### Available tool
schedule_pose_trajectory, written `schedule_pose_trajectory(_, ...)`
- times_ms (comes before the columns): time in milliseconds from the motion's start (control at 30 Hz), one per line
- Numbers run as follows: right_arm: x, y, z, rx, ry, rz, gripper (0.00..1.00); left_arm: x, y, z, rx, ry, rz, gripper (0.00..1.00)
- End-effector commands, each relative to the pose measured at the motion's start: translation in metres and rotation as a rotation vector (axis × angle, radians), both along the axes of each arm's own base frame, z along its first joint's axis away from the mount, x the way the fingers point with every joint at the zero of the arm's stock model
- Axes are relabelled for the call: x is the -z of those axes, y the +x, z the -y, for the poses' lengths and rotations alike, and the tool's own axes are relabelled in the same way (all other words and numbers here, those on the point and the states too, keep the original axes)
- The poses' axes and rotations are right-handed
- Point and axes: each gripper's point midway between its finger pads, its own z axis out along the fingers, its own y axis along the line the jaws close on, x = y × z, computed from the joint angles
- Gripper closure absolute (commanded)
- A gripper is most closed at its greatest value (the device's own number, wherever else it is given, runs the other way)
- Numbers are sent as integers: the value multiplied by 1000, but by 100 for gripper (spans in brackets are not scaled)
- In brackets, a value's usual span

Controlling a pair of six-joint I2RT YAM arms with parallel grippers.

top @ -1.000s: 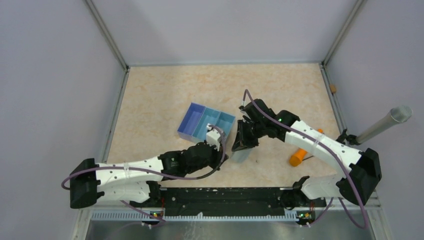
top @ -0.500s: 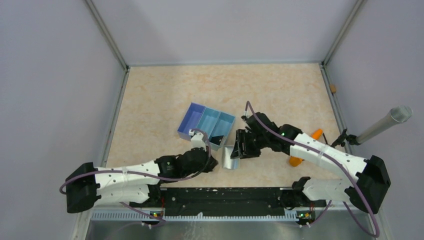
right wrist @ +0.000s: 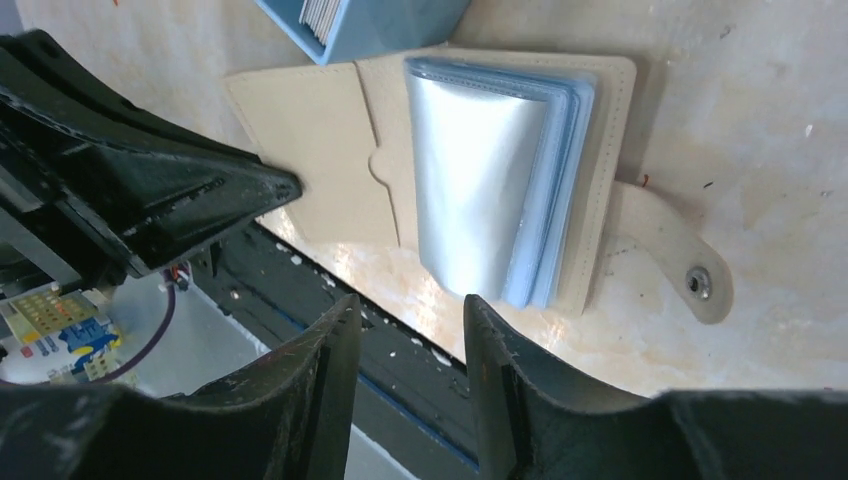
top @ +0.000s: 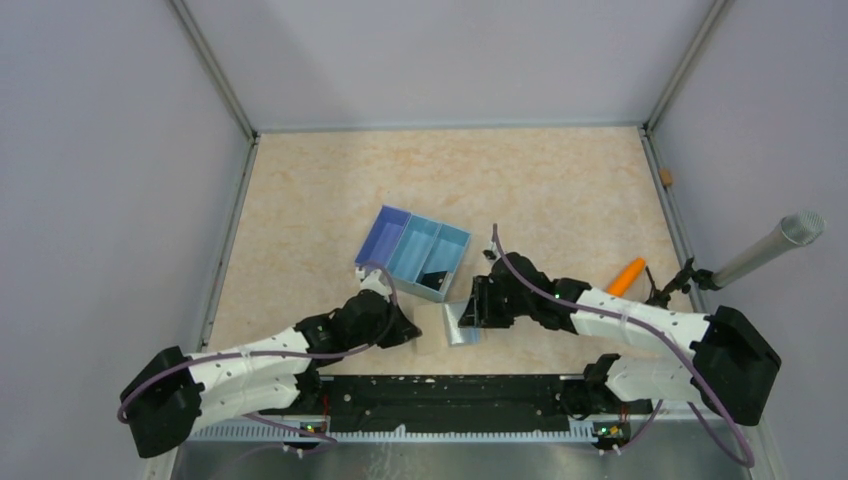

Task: Put the credit cards into the card holder
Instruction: Open the card holder at the center of the board.

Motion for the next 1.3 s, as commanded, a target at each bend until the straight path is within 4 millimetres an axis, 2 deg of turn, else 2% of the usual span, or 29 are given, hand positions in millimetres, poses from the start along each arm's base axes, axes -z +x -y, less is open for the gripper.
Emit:
schedule_pose_trajectory(0,-8,18,-7,48,42,101,58,-5,-9,11,62,-80,-53,100)
schedule_pose_trajectory(367,21,21,-2,59,-17,93,58,12,-9,7,65,-42,-90,100)
schedule_pose_trajectory(767,46,19,-6,30,-49,55,58,16,-7,2,56,-26,-85,100)
schedule_pose_trajectory(867,42,14,-19,-16,4,38,57,17,-6,1,56,-26,-79,100)
schedule_pose_trajectory(1000,18,10,-44,-91,101,77,57,20,-4,-1,52,-23,-76,100)
schedule_pose_trajectory(1133,0,8,-61,-145,139,133,57,20,-2,-2,46,-27,-67,100)
schedule_pose_trajectory(1267,-1,4,-74,-181,169,139,56,22,0,-5,33,-28,-60,100)
